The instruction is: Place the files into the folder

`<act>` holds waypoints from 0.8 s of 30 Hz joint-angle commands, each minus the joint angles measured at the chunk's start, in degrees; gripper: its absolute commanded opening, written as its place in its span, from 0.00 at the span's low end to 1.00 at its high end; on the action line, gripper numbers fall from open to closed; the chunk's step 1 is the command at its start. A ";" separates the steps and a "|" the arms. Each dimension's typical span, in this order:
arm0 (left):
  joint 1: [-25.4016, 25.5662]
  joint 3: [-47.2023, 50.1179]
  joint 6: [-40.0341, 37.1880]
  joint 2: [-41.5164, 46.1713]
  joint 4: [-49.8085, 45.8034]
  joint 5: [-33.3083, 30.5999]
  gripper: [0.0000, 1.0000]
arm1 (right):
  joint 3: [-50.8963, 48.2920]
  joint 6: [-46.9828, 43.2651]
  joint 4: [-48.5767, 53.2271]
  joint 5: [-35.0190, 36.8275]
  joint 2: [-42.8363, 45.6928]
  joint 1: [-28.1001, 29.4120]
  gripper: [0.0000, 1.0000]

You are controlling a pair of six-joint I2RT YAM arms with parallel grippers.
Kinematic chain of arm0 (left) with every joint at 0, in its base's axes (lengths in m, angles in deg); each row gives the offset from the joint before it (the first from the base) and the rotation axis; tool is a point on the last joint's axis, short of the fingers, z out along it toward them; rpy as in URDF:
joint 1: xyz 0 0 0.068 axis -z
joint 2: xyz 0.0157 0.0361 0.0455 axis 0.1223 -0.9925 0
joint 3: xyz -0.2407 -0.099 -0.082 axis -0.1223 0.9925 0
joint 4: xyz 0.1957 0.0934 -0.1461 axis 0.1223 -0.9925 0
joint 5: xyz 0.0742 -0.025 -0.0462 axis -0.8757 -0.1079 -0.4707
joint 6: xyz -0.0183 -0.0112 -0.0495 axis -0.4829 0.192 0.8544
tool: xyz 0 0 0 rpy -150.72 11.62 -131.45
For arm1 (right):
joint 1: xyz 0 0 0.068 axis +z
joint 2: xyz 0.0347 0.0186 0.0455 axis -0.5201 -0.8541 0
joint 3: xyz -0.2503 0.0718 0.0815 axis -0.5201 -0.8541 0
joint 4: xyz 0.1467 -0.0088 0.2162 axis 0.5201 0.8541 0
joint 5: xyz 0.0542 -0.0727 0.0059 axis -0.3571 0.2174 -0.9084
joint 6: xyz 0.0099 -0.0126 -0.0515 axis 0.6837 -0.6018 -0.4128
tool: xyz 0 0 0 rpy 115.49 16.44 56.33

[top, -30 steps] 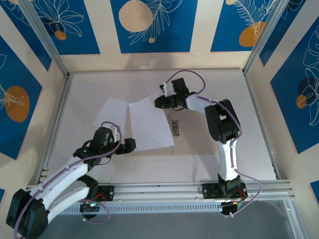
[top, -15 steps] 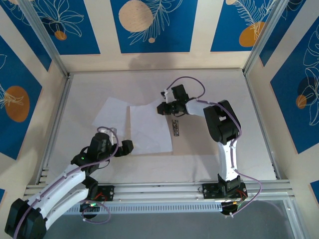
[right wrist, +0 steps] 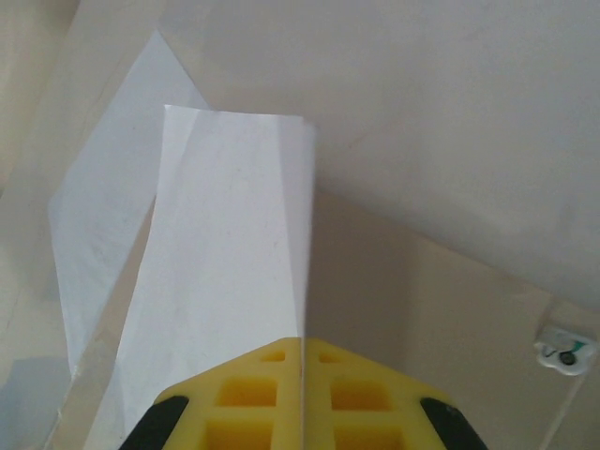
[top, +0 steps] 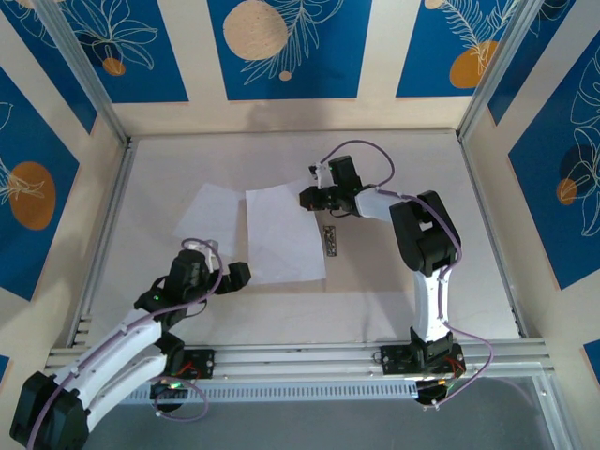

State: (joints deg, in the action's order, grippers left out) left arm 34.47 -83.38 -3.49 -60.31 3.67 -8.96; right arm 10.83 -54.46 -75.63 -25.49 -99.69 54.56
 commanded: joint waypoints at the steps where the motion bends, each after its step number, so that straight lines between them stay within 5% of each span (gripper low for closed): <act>1: -1.03 0.58 0.30 -0.68 1.39 0.65 1.00 | -1.39 1.43 -1.53 0.01 1.79 -0.50 0.01; 24: -3.01 0.76 0.89 -3.31 2.89 3.00 1.00 | -6.21 11.08 -7.17 -1.81 1.78 0.94 0.01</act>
State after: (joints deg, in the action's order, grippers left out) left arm 32.35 -83.33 -3.07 -63.41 5.12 -7.06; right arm 5.30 -44.82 -81.30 -26.04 -99.55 54.78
